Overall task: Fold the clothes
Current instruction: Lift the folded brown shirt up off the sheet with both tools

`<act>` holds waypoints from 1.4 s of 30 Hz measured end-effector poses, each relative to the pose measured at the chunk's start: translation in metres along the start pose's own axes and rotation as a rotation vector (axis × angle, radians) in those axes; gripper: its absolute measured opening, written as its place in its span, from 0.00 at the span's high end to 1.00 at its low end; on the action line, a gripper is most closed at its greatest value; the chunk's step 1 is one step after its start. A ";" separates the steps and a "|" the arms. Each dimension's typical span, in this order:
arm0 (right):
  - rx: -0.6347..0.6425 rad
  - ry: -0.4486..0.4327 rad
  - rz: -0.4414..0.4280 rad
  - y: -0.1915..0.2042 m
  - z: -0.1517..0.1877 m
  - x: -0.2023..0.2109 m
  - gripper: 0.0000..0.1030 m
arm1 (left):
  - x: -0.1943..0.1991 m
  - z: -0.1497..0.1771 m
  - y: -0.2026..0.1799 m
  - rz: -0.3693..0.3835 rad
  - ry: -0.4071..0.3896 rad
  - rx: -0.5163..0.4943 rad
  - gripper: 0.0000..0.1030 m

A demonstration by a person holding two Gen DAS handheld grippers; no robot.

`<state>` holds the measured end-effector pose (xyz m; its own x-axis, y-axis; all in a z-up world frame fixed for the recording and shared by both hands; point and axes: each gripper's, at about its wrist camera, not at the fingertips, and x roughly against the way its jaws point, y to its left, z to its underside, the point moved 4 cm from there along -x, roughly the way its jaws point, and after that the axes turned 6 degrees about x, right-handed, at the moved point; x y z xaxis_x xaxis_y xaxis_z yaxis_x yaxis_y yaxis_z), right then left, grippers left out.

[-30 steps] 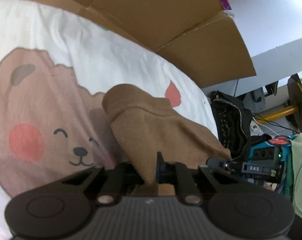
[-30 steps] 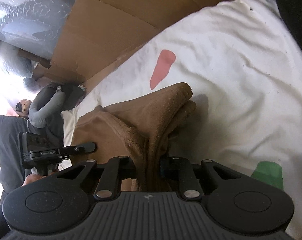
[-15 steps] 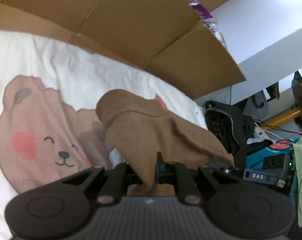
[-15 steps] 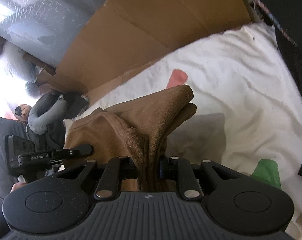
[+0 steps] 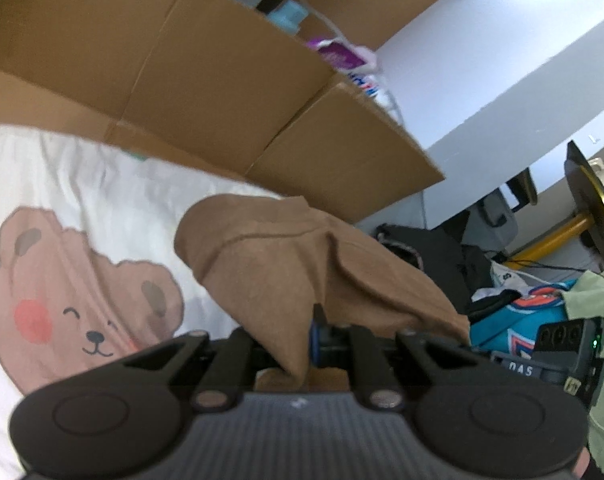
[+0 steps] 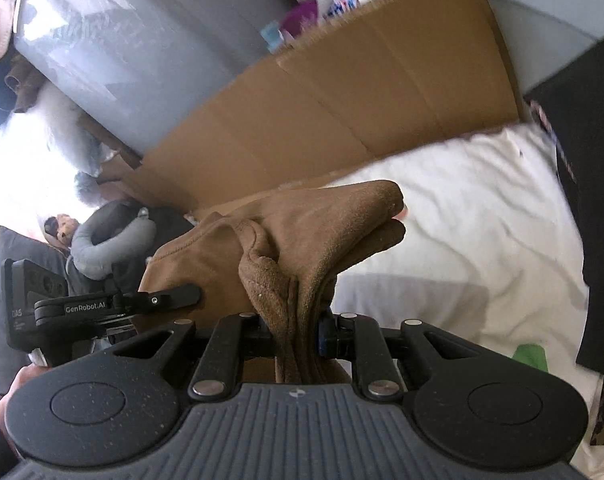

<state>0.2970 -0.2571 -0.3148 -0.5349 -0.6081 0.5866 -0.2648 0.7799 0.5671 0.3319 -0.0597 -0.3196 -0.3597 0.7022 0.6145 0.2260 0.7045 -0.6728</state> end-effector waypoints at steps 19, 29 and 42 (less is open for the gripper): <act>0.127 -0.167 0.009 0.085 -0.085 0.087 0.85 | 0.090 -0.047 -0.104 0.068 -0.162 -0.062 0.92; 0.179 -0.263 0.031 0.134 -0.132 0.177 0.85 | 0.153 -0.070 -0.194 0.087 -0.204 -0.149 0.92; 0.186 -0.337 0.072 0.180 -0.141 0.302 0.85 | 0.222 -0.039 -0.301 0.114 -0.199 -0.240 0.92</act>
